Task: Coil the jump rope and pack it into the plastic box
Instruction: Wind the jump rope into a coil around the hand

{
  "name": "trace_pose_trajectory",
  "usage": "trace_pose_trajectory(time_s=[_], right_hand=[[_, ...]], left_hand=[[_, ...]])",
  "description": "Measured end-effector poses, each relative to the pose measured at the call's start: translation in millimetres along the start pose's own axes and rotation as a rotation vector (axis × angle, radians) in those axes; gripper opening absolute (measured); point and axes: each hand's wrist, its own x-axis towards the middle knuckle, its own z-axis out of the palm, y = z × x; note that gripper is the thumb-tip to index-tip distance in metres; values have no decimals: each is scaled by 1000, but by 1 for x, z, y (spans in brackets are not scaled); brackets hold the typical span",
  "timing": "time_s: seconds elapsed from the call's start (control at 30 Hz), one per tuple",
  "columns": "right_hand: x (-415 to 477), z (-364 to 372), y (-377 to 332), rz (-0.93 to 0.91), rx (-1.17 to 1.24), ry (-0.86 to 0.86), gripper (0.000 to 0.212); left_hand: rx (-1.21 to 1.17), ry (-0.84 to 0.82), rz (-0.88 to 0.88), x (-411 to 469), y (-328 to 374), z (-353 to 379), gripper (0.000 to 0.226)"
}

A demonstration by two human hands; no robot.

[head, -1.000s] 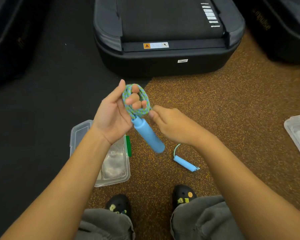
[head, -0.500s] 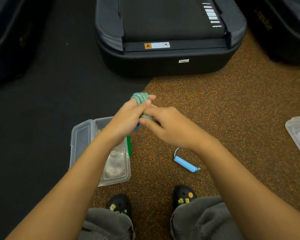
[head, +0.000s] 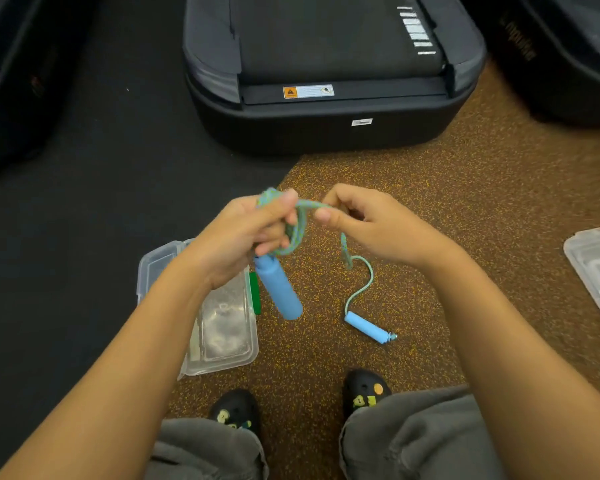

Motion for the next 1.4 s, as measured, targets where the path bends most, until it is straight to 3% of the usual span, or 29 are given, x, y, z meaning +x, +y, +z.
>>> trace_pose_trajectory(time_s=[0.1,0.23,0.43,0.6,0.67,0.87,0.97,1.07,1.23,1.4], right_hand=[[-2,-9,7,48,-50,23,27],[-3,-10,11,90,-106,34,31],[2,-7,13,146,-106,169,34],[7,6,10,160,-164,135,37],[8,13,8,165,-185,75,38],[6,17,0,157,-209,-81,39],[4,32,-8,86,-244,-169,36],[1,42,-13,34,-275,-132,31],[-4,52,-22,-77,-360,-139,27],[-5,47,-28,-177,-325,-89,25]], left_hand=[[-192,75,24,2,5,-12,30],[-236,81,-4,2,5,-12,31],[-232,-175,-149,-2,4,3,34],[-366,-374,-176,-5,4,13,31],[-481,-316,-151,-4,7,15,34],[-666,84,-16,7,6,4,31],[-647,157,3,10,2,6,28],[-685,210,31,12,-2,6,26],[-436,345,23,14,-7,7,22],[-33,317,53,15,-14,15,24]])
